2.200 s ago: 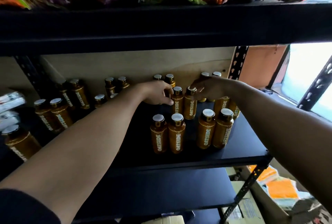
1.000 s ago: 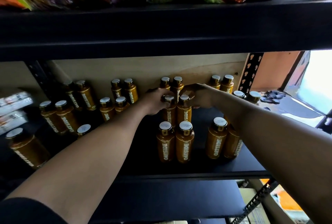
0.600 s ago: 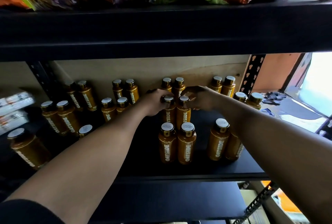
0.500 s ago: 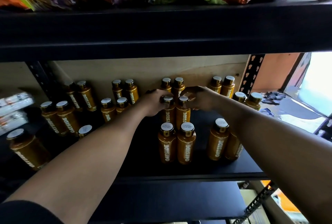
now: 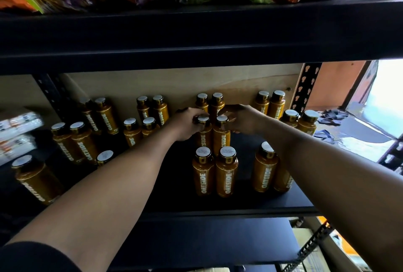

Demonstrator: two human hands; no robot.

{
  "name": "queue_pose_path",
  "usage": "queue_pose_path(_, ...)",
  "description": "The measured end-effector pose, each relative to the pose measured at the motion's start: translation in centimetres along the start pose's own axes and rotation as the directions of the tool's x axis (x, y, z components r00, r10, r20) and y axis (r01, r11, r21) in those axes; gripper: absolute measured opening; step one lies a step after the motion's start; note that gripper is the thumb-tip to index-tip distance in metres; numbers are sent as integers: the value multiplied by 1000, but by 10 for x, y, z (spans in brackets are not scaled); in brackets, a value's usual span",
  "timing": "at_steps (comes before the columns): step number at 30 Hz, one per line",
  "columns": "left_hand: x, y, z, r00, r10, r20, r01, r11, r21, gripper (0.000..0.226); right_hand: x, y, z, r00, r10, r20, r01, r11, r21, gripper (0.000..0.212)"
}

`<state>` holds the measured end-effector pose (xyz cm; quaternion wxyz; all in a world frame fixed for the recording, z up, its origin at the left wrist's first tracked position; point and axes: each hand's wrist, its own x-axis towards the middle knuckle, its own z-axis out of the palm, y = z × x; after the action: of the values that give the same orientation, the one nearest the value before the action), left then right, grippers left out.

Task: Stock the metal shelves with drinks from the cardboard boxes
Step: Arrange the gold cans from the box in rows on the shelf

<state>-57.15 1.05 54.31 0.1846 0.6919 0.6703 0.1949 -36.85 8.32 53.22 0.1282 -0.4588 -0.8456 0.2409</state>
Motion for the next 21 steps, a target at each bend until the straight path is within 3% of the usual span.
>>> queue_pose_path(14, 4, -6, 1, 1000, 3, 9, -3, 1000, 3, 48, 0, 2, 1, 1000, 6, 3, -6, 999, 44, 49)
queue_pose_path(21, 5, -5, 2, 1000, 4, 3, -4, 1000, 4, 48, 2, -1, 2, 1000, 9, -1, -9, 1000, -19, 55)
